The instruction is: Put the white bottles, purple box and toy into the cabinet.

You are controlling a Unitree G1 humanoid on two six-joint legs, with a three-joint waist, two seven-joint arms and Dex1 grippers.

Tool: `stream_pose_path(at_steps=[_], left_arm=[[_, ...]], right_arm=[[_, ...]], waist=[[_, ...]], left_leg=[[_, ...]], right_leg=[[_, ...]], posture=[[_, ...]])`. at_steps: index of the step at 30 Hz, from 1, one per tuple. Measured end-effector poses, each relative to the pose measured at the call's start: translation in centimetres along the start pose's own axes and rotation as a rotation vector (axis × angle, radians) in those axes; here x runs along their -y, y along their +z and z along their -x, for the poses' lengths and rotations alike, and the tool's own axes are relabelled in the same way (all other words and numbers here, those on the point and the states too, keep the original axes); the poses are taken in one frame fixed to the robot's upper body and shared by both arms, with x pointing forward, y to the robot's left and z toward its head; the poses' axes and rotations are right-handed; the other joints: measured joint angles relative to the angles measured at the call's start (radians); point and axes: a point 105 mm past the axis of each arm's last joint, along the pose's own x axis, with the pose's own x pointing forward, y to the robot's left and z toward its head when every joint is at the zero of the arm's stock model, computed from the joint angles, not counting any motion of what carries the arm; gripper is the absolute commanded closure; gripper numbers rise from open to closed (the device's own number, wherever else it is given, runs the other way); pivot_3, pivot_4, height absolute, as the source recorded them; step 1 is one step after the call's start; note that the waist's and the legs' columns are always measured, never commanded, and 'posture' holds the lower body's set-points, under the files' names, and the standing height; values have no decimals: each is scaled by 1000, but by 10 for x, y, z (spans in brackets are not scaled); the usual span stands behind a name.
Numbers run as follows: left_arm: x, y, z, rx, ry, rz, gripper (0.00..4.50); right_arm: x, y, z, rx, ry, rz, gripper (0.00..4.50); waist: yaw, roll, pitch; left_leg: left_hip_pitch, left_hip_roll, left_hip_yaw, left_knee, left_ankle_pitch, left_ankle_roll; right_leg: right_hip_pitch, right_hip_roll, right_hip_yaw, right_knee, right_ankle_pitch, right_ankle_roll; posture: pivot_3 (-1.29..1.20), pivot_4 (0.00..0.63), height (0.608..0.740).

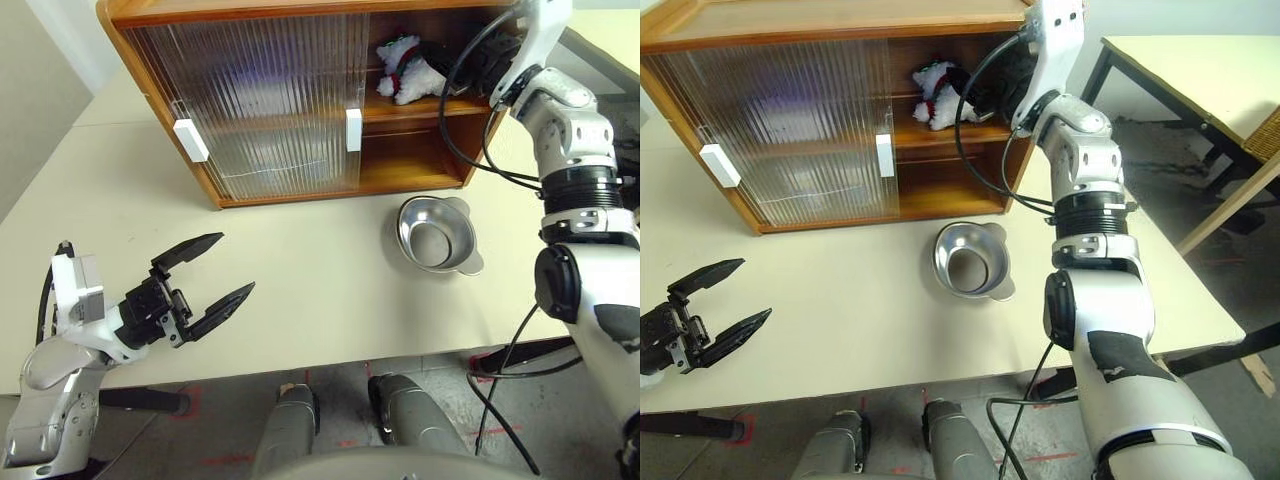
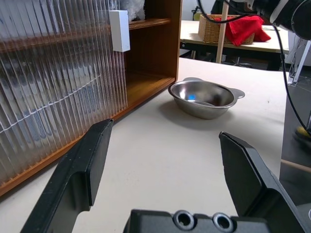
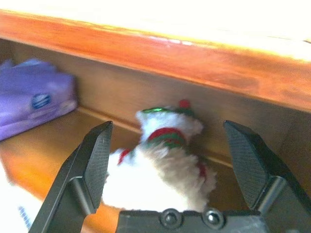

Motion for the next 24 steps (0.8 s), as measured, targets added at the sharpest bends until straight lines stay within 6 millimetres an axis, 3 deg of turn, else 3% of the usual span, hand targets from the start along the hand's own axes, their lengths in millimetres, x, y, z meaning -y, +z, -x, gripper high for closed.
stream_pose_path(at_steps=[2,6,10,13,20,24], left_arm=[[1,0,0,-3,-1,3,0],[2,-2,1,-7,-2,13,0],[4,-3,-1,2,-10,20,0],[4,-4,-1,0,-10,23,0],[5,-5,0,-3,-17,25,0],[5,-5,0,-1,-16,28,0]], right_arm=[[-7,0,23,-57,132,26,18],[-17,-18,70,-276,306,-109,18],[-8,-26,104,-387,329,-220,18],[-5,-35,132,-443,356,-357,18],[-8,-97,189,-589,276,-612,18],[-16,-113,200,-637,248,-677,18]], waist=[[8,-1,0],[7,-1,0],[1,-1,0],[1,-1,0],[-4,0,1],[-8,2,2]], left_leg=[[-1,0,0,1,0,0],[1,-1,2,2,0,-1],[7,-2,3,2,1,-2],[11,-3,2,2,1,-2],[12,-3,2,0,0,-2],[12,-3,2,-1,-1,-4]], right_leg=[[2,0,-2,-1,-1,0],[4,0,0,-1,-3,2],[11,0,1,-1,-9,14],[13,0,2,-1,-10,14],[15,0,2,-1,-12,15],[14,0,2,-1,-14,15]], posture=[[-122,110,740],[-132,114,740],[-136,121,740],[-138,124,740],[-141,129,740],[-138,133,740]])
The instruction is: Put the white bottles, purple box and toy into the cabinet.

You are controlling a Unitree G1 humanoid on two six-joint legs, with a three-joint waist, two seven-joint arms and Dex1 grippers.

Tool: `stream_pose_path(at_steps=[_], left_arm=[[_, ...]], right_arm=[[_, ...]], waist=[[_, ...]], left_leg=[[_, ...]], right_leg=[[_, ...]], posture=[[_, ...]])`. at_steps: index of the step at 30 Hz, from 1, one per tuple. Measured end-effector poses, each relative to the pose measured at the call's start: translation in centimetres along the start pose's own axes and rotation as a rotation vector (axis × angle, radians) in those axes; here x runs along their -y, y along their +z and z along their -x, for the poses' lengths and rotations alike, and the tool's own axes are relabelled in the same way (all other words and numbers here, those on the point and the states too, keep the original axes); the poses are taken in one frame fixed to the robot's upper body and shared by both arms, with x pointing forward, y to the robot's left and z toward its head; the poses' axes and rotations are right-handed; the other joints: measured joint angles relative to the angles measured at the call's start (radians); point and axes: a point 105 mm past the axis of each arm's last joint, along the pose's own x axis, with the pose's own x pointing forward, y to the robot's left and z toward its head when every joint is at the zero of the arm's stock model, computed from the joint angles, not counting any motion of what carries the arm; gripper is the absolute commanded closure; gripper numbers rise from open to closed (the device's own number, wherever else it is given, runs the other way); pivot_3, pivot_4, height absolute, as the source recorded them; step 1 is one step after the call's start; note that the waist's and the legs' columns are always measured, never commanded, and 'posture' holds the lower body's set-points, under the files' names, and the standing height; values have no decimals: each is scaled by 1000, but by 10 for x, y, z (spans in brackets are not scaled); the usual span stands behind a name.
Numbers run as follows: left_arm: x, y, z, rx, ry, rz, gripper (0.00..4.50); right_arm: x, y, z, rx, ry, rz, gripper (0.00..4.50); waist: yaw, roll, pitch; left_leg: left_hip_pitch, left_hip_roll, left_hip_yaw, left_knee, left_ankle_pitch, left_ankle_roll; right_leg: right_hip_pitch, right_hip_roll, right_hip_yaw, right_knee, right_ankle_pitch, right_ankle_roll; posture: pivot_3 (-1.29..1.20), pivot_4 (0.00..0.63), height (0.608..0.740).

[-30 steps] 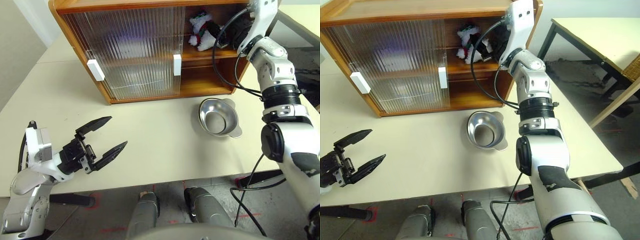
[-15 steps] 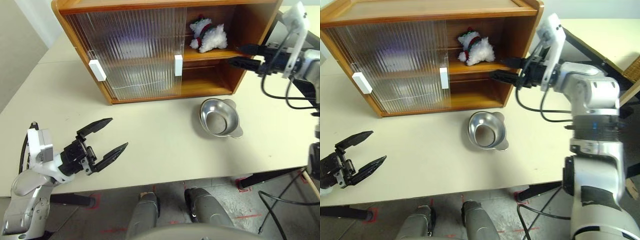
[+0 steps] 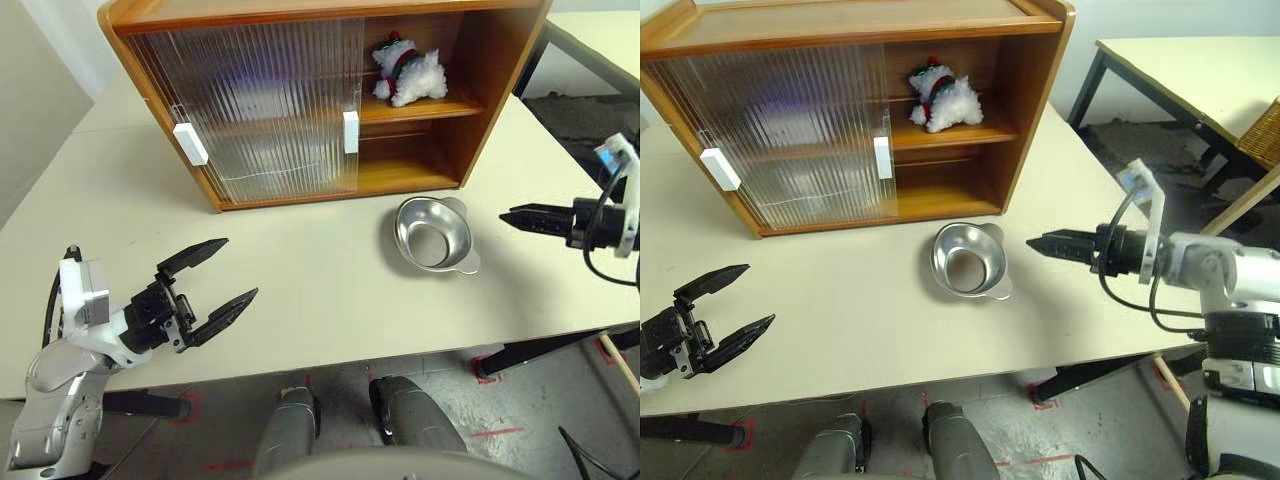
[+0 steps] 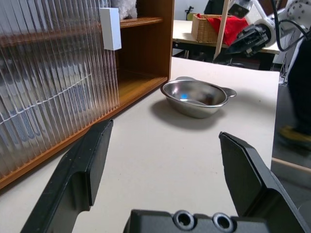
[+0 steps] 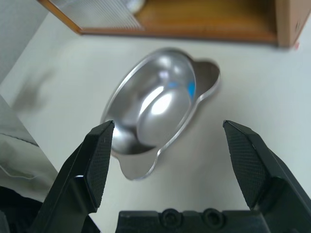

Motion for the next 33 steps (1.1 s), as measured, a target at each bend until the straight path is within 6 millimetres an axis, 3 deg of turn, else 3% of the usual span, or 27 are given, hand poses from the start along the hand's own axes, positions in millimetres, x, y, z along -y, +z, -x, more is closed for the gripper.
stream_pose_path(at_steps=[10,16,27,30,33], left_arm=[[1,-1,2,-8,1,4,0],[1,-2,1,-12,1,2,0],[-1,-1,0,-7,-1,-7,0],[-1,0,0,-5,-1,-11,0],[-1,0,0,-4,-1,-15,0]], right_arm=[[-5,-42,-2,-47,92,-417,18],[-9,-63,-4,-98,103,-485,18],[-31,-67,-33,-122,208,-496,18],[-32,-70,-40,-122,214,-513,629],[-31,-69,-42,-101,207,-522,1729]], waist=[[4,0,2],[6,0,2],[4,-1,2],[4,-1,2],[6,-1,2]], left_leg=[[-3,-2,-1,-1,-4,-4],[-5,-2,-1,-1,-6,-3],[-4,-2,-1,-1,-6,-3],[-4,-2,-1,-1,-6,-3],[-4,-2,-1,-1,-6,-3]], right_leg=[[-2,-1,2,-1,-8,2],[-3,-1,2,-1,-11,2],[-3,-1,2,0,-10,2],[-3,-1,2,0,-11,2],[-3,-1,2,0,-10,2]], posture=[[-138,136,740],[-142,131,740],[-134,126,740],[-132,126,740],[-133,126,740]])
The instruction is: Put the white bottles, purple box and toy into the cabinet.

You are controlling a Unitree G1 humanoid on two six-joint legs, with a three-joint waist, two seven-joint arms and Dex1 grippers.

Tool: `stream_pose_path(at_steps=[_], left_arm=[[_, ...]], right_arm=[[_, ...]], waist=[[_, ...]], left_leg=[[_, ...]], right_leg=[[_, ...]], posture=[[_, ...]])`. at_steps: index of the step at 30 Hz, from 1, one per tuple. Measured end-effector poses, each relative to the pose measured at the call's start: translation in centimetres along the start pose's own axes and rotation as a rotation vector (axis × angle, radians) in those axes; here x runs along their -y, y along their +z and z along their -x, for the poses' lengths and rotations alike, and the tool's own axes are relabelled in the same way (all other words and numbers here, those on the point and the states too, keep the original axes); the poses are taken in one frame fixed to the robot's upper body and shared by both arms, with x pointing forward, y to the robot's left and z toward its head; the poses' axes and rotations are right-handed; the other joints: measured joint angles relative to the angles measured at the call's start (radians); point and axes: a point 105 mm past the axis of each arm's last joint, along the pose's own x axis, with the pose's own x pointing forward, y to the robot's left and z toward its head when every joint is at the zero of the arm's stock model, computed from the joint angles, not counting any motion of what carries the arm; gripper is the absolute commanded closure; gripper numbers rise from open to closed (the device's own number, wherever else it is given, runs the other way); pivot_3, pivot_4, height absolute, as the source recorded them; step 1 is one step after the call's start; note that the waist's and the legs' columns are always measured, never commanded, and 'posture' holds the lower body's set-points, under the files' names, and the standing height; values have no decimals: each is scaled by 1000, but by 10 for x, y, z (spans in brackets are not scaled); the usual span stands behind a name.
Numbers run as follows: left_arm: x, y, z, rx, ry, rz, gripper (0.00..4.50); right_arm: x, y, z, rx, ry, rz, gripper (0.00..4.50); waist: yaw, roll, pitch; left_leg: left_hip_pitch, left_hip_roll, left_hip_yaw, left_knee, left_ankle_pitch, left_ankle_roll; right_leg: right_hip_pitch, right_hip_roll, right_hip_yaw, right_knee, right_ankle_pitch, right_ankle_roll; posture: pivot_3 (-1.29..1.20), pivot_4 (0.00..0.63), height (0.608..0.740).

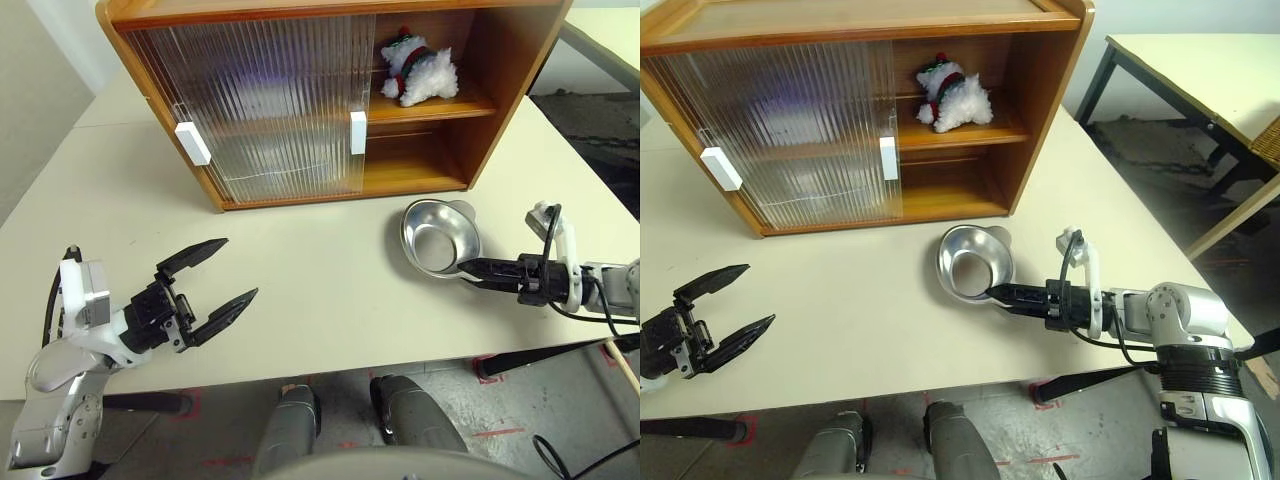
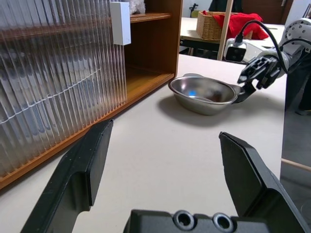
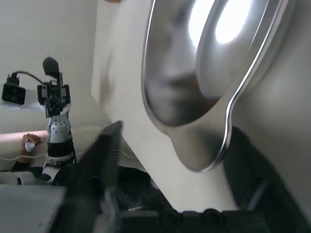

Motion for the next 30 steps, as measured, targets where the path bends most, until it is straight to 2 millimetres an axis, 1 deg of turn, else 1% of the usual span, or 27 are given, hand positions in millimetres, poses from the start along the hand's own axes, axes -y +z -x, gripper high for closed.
stream_pose_path(at_steps=[2,3,4,5,7,8,13,15,18,23,25,28,30], left_arm=[[0,0,0,1,0,-2,0],[0,0,0,1,0,-2,0],[0,0,0,1,0,-3,0],[0,0,0,2,0,-4,0],[0,1,0,3,0,-6,0],[0,1,0,4,0,-7,0],[-2,1,-1,9,1,-12,0],[-2,1,-1,8,4,-11,0],[-3,2,-2,12,4,-15,0],[-4,3,-3,17,4,-24,0],[-4,3,-3,14,5,-25,0],[-4,2,-3,5,7,-29,0],[-5,1,-3,3,11,-30,0]], right_arm=[[1,0,-1,4,-2,-5,2437],[1,0,-1,4,-7,-8,2926],[2,0,-1,4,-10,-10,3203],[2,0,-1,6,-11,-10,3635],[0,0,-1,9,1,-15,4361],[-2,0,-1,12,14,-15,4472],[-5,3,1,29,30,-22,4472],[-5,8,3,51,25,-21,4472],[-11,18,3,92,59,-10,4472],[-25,35,-13,165,155,10,4472],[-26,38,-20,180,163,12,4472],[-24,41,-30,204,167,14,4472],[-23,42,-37,220,157,24,4472]], waist=[[0,0,0],[0,0,0],[0,0,0],[0,0,0],[0,0,0],[0,0,0],[1,0,0],[0,0,0],[0,0,0],[-5,0,0],[-5,0,0],[-4,0,0],[-2,0,0]], left_leg=[[0,0,0,0,0,0],[0,0,0,0,0,0],[0,0,0,0,0,0],[0,0,0,0,0,0],[0,0,0,0,0,0],[0,0,0,0,0,0],[0,0,0,0,0,0],[0,0,0,0,0,0],[0,0,0,0,0,0],[0,1,0,-1,0,0],[0,1,0,-1,0,0],[0,1,0,-1,0,0],[0,1,0,-1,0,0]], right_leg=[[0,0,0,0,0,0],[0,0,0,0,0,0],[0,0,0,0,0,0],[0,0,0,0,0,0],[0,0,0,0,0,0],[0,0,0,0,0,0],[0,0,0,0,0,0],[-1,0,0,0,0,0],[-1,0,0,0,0,0],[-2,0,0,0,1,-2],[-2,0,0,0,2,-3],[-2,0,0,0,7,-11],[-2,0,0,0,7,-11]], posture=[[-136,128,740],[-137,129,740],[-137,129,740],[-138,128,740],[-140,129,740],[-141,129,740],[-143,127,740],[-142,126,740],[-140,126,740],[-137,123,740],[-137,122,740],[-132,120,740],[-132,118,740]])
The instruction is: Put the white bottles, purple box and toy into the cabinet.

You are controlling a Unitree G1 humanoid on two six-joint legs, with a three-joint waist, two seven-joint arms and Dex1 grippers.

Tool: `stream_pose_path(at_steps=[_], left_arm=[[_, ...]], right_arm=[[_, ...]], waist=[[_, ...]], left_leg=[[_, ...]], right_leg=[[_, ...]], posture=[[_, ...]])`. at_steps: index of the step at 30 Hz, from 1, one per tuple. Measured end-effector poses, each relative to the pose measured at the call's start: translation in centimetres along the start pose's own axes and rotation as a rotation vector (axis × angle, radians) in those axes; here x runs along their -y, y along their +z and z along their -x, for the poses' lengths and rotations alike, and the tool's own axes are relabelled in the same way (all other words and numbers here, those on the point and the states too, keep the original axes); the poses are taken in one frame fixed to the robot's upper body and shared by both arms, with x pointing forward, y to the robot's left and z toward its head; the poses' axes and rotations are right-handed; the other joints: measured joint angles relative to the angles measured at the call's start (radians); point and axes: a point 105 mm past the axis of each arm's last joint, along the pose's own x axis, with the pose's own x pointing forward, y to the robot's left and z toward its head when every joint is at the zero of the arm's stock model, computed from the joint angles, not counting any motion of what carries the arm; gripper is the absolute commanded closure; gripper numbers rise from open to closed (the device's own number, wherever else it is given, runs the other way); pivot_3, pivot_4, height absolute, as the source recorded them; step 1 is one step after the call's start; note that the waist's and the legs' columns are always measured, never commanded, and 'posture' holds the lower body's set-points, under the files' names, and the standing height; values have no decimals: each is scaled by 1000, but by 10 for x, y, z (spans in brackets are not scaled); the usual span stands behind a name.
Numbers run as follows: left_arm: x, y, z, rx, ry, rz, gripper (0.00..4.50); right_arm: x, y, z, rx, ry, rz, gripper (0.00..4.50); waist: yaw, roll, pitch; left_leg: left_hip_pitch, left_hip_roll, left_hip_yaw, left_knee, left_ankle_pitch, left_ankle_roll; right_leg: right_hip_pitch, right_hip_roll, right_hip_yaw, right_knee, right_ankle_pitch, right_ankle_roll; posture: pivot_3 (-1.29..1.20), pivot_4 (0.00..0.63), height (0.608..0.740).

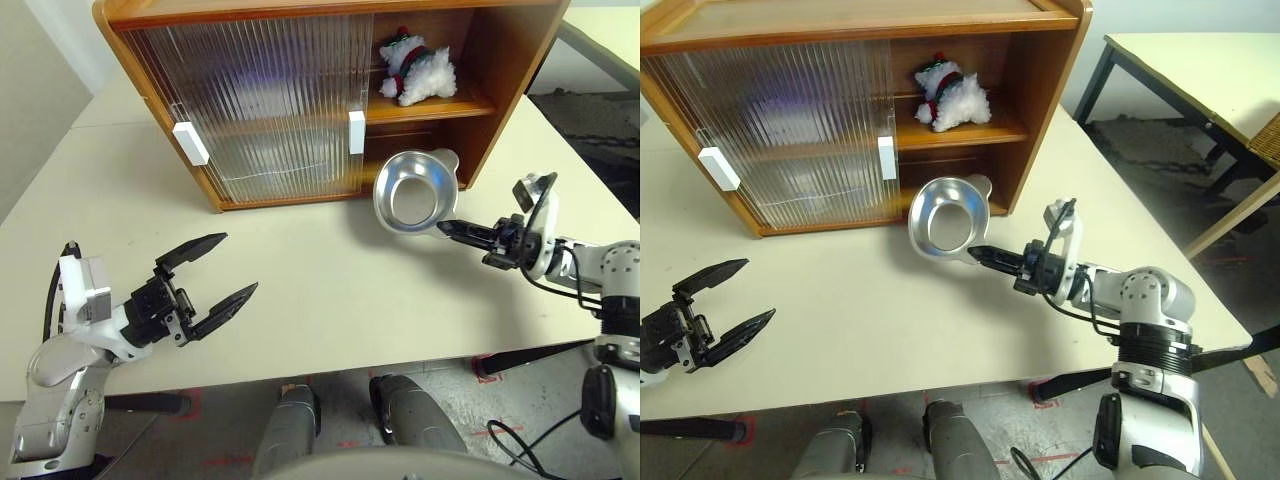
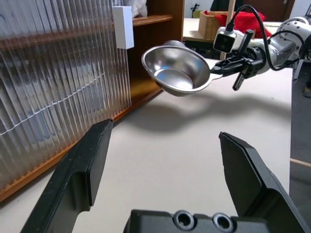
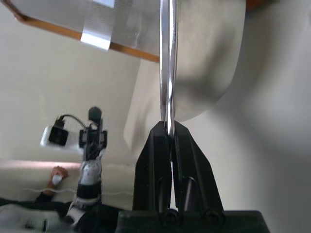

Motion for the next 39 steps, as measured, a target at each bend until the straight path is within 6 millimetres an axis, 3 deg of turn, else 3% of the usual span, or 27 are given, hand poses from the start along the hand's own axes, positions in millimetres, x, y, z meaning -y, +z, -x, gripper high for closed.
stream_pose_path(at_steps=[14,29,39], left_arm=[[-1,1,-1,6,7,-11,0],[-2,2,-2,9,6,-15,0],[-3,2,-3,10,10,-19,0]], right_arm=[[16,16,-35,167,-78,82,4472],[27,57,-54,322,-223,149,4472],[33,64,-65,374,-268,164,4472]], waist=[[-1,0,0],[-1,0,0],[1,0,0]], left_leg=[[0,1,0,0,0,0],[0,4,0,0,0,0],[-1,4,0,-1,0,0]], right_leg=[[-1,0,0,0,2,-1],[-2,0,0,0,5,-4],[-4,0,-1,0,5,-4]], posture=[[-136,119,740],[-127,121,740],[-118,115,740]])
